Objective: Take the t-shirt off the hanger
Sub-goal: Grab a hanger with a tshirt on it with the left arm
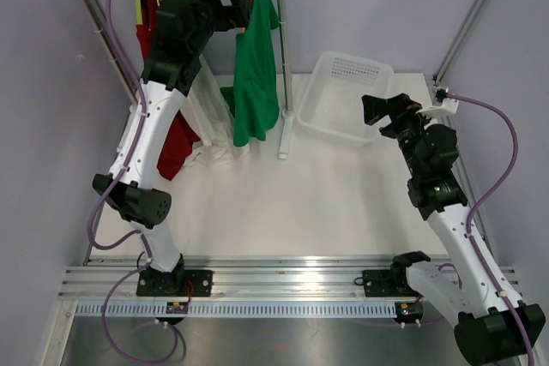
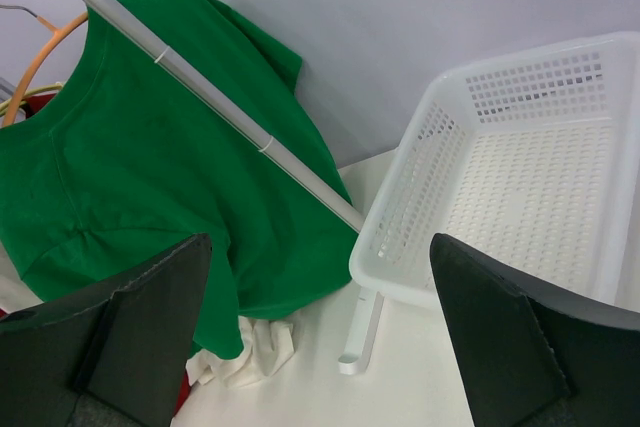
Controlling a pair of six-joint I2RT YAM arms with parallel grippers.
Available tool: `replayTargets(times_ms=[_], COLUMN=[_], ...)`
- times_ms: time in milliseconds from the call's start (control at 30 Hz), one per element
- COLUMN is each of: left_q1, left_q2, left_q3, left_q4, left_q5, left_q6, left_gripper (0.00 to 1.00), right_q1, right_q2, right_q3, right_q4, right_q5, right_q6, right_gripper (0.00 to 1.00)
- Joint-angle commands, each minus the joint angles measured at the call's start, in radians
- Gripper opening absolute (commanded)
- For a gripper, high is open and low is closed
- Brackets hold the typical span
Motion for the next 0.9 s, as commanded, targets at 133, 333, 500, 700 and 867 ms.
replayTargets(times_ms=[133, 333, 500, 700, 867], left_q1=[-0.009, -0.014, -0.04, -0.05, -0.076], left_q2=[0.049, 0.135, 0.155, 0.161, 0.169], left_q3=[0.052, 0.167, 0.17, 0.168, 0.17], left_q4=[0.085, 0.058, 0.067, 0.062, 0.061], left_q5=[0.02, 0.02, -0.026, -0.067, -0.148], left_q6=[0.059, 0.073, 0.14, 0.179, 0.228], left_gripper=[0.92, 0.9, 0.88, 0.79, 0.72], right_q1=[0.002, 0.002, 0.002, 0.002, 0.002], right_q2=[-0.002, 0.001, -0.004, 0.001, -0.002], right_q3=[0.025, 0.02, 0.015, 0.014, 0.011], right_q4=[0.055, 0.06, 0.058, 0.063, 0.065], right_q5=[-0.023, -0.028, -0.026, -0.028, -0.028], right_q6=[-0.009, -0.009, -0.009, -0.006, -0.004], right_gripper=[1.0, 0.99, 1.0, 0.99, 1.0])
